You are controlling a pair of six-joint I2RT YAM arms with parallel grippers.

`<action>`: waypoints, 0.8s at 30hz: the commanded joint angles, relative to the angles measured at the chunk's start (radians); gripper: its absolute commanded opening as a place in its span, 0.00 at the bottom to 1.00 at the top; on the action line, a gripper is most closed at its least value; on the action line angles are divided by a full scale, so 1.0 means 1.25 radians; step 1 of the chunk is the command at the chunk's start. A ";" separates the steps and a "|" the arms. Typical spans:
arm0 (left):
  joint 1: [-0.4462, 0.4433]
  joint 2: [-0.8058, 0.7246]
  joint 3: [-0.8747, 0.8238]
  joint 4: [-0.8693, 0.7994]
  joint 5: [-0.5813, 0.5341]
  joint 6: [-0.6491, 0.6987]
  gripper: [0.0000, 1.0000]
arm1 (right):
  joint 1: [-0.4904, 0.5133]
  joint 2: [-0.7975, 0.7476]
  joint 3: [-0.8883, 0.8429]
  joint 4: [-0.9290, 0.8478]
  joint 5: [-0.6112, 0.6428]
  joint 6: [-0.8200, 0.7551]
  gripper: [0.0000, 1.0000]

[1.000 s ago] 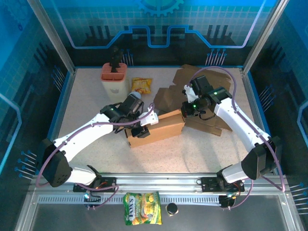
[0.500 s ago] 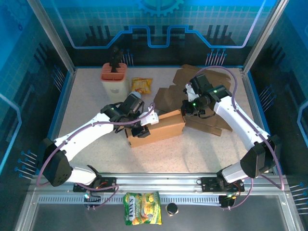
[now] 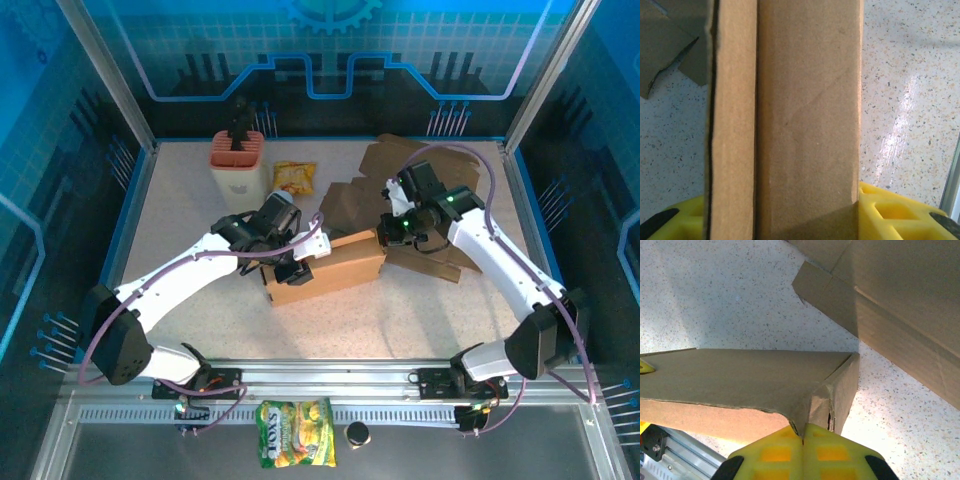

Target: Fold the paper box

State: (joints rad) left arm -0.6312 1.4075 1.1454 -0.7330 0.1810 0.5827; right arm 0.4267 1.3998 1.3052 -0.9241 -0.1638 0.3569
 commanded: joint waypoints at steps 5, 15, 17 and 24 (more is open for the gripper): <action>0.010 0.026 0.017 -0.011 -0.002 -0.015 0.46 | 0.019 -0.081 -0.113 0.069 0.005 -0.053 0.00; 0.024 0.008 0.004 0.013 -0.014 -0.051 0.59 | 0.030 -0.121 -0.154 0.106 0.073 -0.058 0.00; 0.028 -0.002 -0.001 0.024 -0.018 -0.066 0.63 | 0.042 -0.122 -0.160 0.111 0.088 -0.053 0.00; 0.044 -0.053 -0.036 0.057 -0.010 -0.119 0.74 | 0.084 -0.126 -0.169 0.122 0.151 -0.015 0.00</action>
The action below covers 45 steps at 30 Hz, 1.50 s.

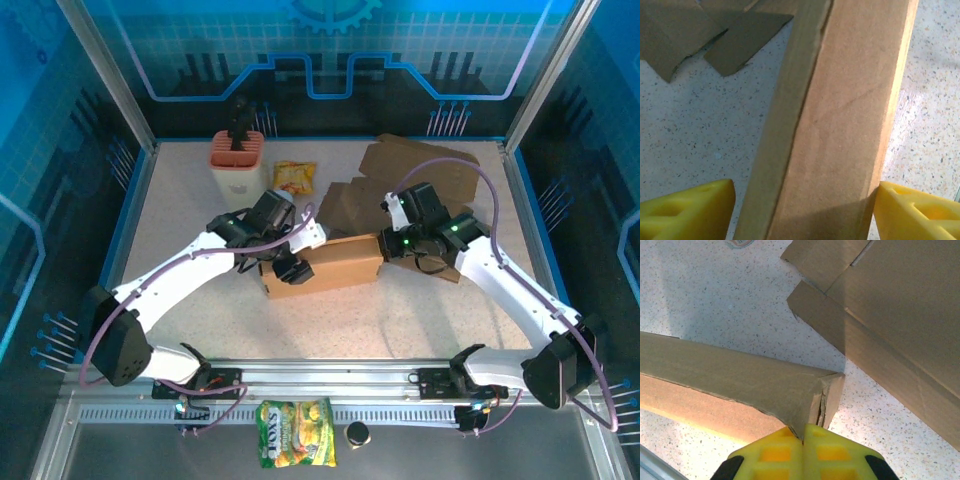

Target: Fold the paper box

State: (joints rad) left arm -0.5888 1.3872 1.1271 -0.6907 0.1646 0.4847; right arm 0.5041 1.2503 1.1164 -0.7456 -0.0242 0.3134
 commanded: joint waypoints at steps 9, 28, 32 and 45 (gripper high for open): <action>0.044 -0.084 -0.043 0.065 0.036 -0.110 0.77 | 0.062 0.007 -0.011 -0.023 0.097 0.057 0.00; 0.234 -0.213 0.047 -0.123 -0.038 -0.434 0.47 | 0.104 0.058 0.068 -0.088 0.198 0.153 0.00; 0.234 -0.249 0.049 -0.231 0.029 -0.409 0.45 | 0.107 0.070 0.082 -0.094 0.197 0.163 0.00; 0.234 -0.291 0.004 -0.270 0.018 -0.369 0.51 | 0.110 0.085 0.101 -0.109 0.190 0.170 0.00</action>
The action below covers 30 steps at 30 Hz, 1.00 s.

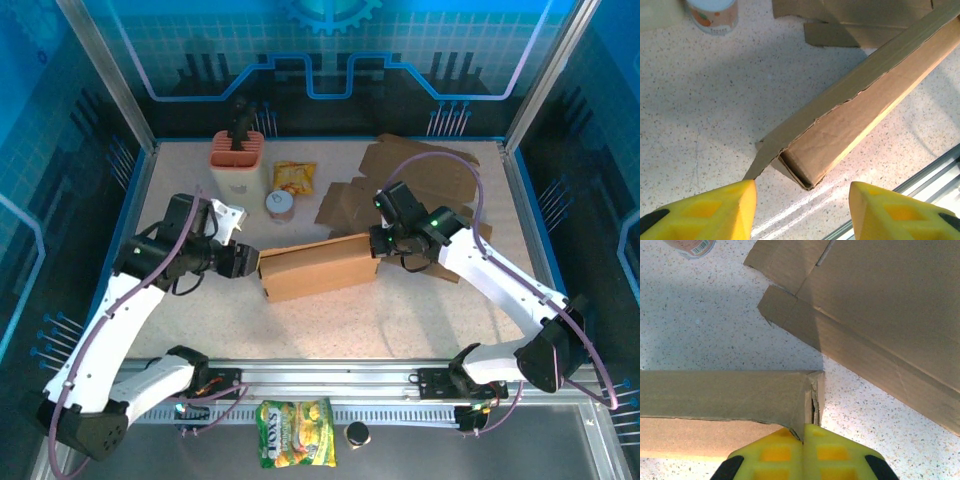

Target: Fold the paper box

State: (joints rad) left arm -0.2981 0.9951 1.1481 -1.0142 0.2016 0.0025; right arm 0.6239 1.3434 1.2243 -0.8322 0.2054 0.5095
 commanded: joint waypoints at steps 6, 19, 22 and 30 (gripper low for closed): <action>0.002 0.071 -0.015 0.012 -0.040 0.037 0.48 | 0.014 0.013 0.015 -0.039 0.003 0.012 0.00; 0.002 0.089 -0.034 0.007 -0.050 0.064 0.34 | 0.014 0.011 0.011 -0.038 -0.005 0.015 0.00; 0.002 0.090 -0.033 0.011 -0.046 0.063 0.29 | 0.014 0.010 0.010 -0.039 -0.004 0.015 0.00; 0.002 0.112 -0.034 0.009 -0.046 0.057 0.20 | 0.014 0.009 0.006 -0.036 -0.002 0.015 0.00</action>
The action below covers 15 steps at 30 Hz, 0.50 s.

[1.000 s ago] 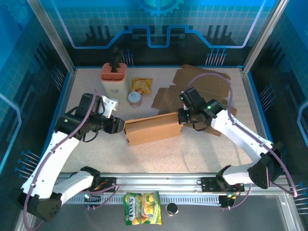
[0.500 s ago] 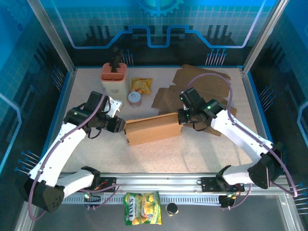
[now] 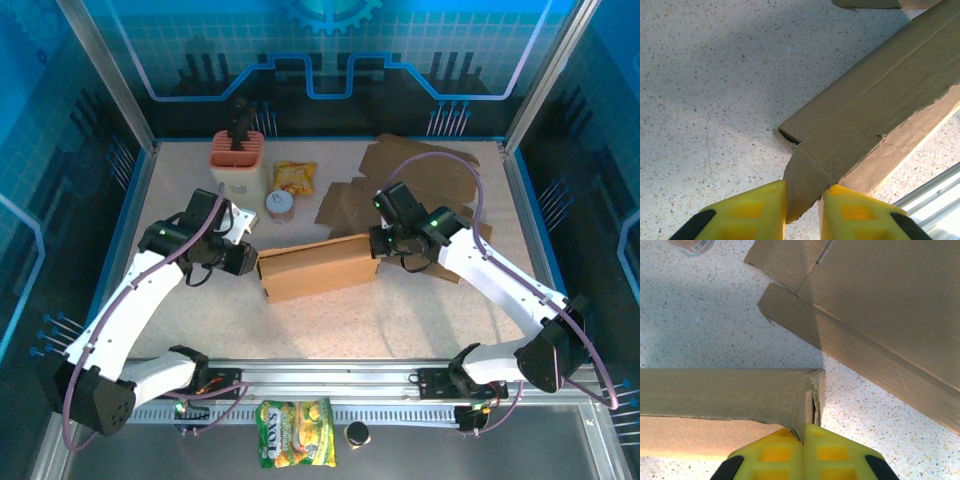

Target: Fold the paper box

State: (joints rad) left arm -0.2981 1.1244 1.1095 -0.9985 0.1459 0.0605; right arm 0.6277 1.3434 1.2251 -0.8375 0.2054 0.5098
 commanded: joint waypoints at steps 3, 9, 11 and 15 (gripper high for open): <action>0.002 0.015 0.000 -0.006 -0.003 0.004 0.15 | 0.010 0.007 0.004 -0.031 -0.001 0.017 0.00; 0.000 0.028 0.024 -0.021 0.002 -0.046 0.02 | 0.011 0.005 0.004 -0.032 0.001 0.019 0.00; 0.000 0.040 0.039 -0.033 0.011 -0.088 0.01 | 0.012 0.007 0.003 -0.031 0.003 0.020 0.00; 0.000 0.065 0.067 -0.064 0.054 -0.170 0.00 | 0.020 0.006 -0.003 -0.020 0.005 0.026 0.00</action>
State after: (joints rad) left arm -0.2981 1.1835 1.1538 -1.0138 0.1585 -0.0525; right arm 0.6304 1.3434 1.2251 -0.8368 0.2028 0.5220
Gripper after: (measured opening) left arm 0.051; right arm 0.063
